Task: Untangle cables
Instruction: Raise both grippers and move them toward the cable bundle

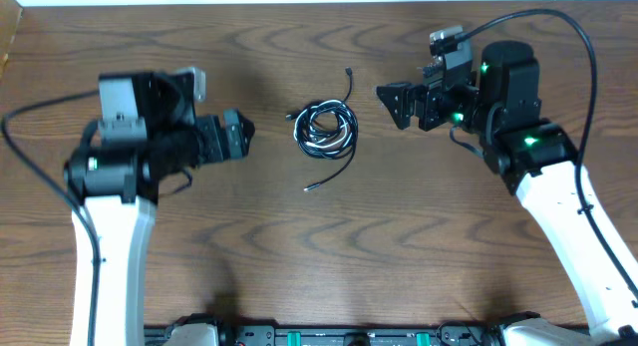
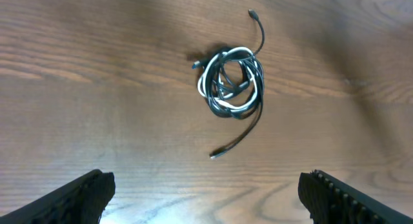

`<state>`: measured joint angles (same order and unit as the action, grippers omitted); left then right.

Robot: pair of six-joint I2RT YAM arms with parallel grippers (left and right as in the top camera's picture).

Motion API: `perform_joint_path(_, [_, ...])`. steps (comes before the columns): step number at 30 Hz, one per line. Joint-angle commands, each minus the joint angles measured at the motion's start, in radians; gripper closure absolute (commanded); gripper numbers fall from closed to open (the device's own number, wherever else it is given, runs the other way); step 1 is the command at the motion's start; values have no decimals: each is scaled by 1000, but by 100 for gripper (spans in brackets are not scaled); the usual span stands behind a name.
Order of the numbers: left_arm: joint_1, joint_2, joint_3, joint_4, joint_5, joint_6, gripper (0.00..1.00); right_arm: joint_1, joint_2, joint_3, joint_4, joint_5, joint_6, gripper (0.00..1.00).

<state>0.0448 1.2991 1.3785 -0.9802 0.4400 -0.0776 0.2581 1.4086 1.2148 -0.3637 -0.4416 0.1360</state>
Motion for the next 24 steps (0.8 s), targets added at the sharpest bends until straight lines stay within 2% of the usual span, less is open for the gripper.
perform_joint_path(1, [3, 69, 60, -12, 27, 6, 3, -7, 11, 61, -49, 43, -66, 1])
perform_joint_path(11, [5, 113, 59, 36, 21, -1, 3, -12, 11, 60, -97, 18, -78, 1])
perform_joint_path(13, [3, 113, 59, 41, 20, 3, 4, -15, 13, 60, -100, 21, -149, 1])
perform_joint_path(15, [3, 115, 54, 47, 20, 7, 4, -15, 19, 60, -105, 42, -182, 6])
perform_joint_path(22, [1, 147, 41, 49, 13, 21, 5, -15, 71, 59, -147, 72, -158, 9])
perform_joint_path(24, [-12, 164, 41, 47, 13, 21, 9, -15, 87, 59, -161, 89, -134, 10])
